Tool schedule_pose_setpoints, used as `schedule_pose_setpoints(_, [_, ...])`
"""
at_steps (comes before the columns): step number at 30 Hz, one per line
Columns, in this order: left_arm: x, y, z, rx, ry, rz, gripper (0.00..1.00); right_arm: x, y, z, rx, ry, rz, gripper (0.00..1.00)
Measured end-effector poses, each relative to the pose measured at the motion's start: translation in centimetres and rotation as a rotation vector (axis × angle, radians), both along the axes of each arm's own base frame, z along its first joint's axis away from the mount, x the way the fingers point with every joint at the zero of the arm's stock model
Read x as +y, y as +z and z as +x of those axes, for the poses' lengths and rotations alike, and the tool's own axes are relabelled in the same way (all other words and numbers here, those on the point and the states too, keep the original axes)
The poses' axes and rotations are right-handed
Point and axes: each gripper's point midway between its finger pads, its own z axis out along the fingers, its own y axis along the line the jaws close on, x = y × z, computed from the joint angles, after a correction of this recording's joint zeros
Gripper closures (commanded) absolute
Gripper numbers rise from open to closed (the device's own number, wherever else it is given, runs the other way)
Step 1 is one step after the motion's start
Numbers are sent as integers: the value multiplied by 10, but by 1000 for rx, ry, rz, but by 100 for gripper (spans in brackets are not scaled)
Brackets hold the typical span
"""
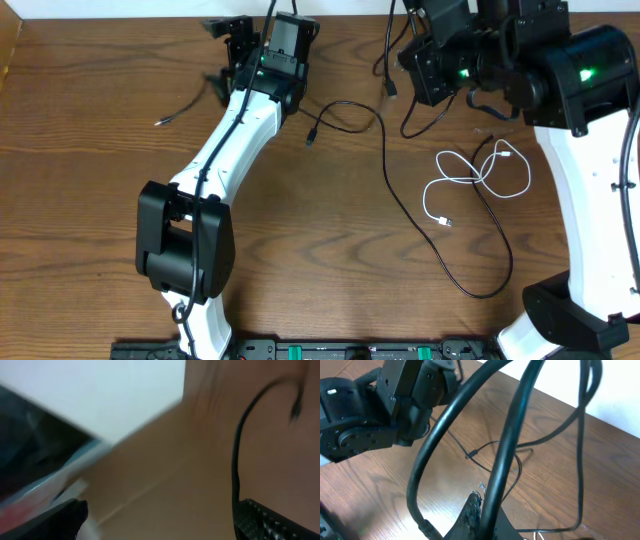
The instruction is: Untangle cables
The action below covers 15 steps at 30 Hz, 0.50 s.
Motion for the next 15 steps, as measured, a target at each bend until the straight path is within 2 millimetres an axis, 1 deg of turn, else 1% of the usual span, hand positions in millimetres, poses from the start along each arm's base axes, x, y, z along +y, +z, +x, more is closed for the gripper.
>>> schedule_pose_setpoints(2, [9,11,-11,40,50,99,2,-3,0,1,1,-5,3,99])
schedule_pose_setpoints(5, [18,31,-26,64,105,192,2,-6,0,3,2,-12,5,99])
schedule_pose_setpoints(8, [19,45,-32,72,84,181,2,-8,0,4,2,-17,7,99])
schedule_pose_setpoints(10, [20,56,-43,99,73,193,2,-8,0,4,4,-16,7,99])
schedule_pose_setpoints(11, [18,56,-45,108,62,187,2,-8,0,4,5,-16,7,99])
schedule_pose_setpoints(13, [11,49,-50,183,-3,154,2,-8,0,3,6,-14,7,99])
schedule_pose_setpoints(15, [-3,37,-53,232,-76,99,2,-8,0,3,7,-13,8,99])
